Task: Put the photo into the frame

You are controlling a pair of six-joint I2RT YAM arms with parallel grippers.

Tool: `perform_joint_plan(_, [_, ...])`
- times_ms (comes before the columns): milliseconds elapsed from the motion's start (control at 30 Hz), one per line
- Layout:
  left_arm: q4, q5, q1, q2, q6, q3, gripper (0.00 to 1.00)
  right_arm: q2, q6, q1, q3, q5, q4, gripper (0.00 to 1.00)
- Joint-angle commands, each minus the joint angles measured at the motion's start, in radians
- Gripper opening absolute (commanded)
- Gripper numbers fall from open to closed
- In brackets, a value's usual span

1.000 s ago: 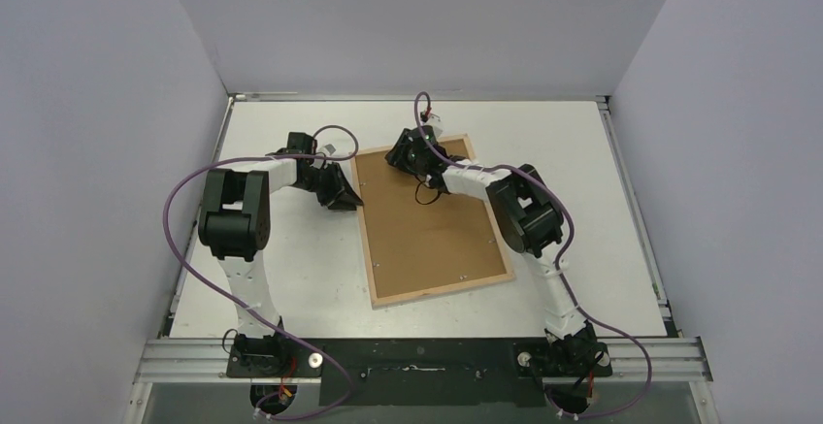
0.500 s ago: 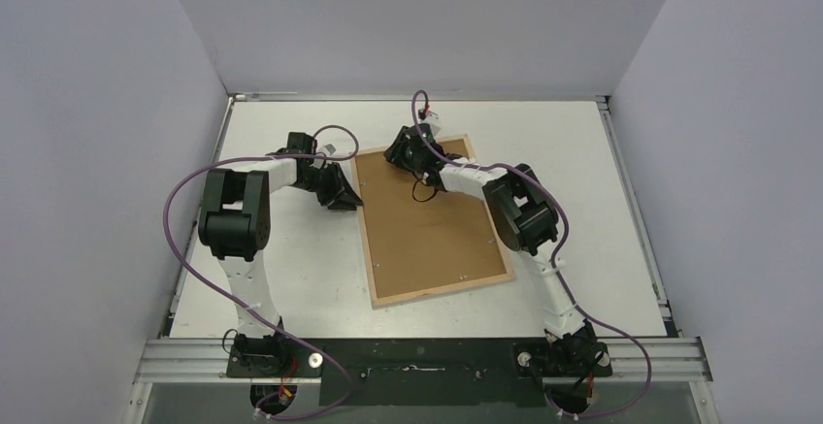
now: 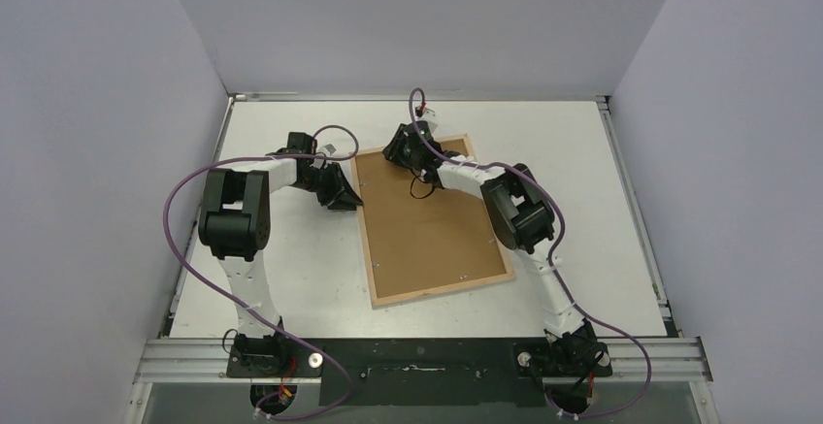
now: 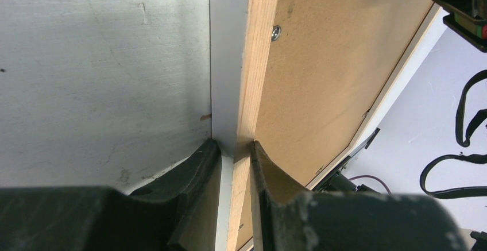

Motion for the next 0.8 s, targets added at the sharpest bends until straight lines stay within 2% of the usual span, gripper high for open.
perform_joint_plan(0, [-0.031,-0.037,-0.005,0.032,0.026,0.004,0.14,0.054,-0.03,-0.012,0.029,-0.023,-0.058,0.32])
perform_joint_plan(767, [-0.038,-0.035,-0.004,0.037,0.034,0.003,0.14,0.102,-0.06,-0.046,0.068,-0.148,-0.047,0.34])
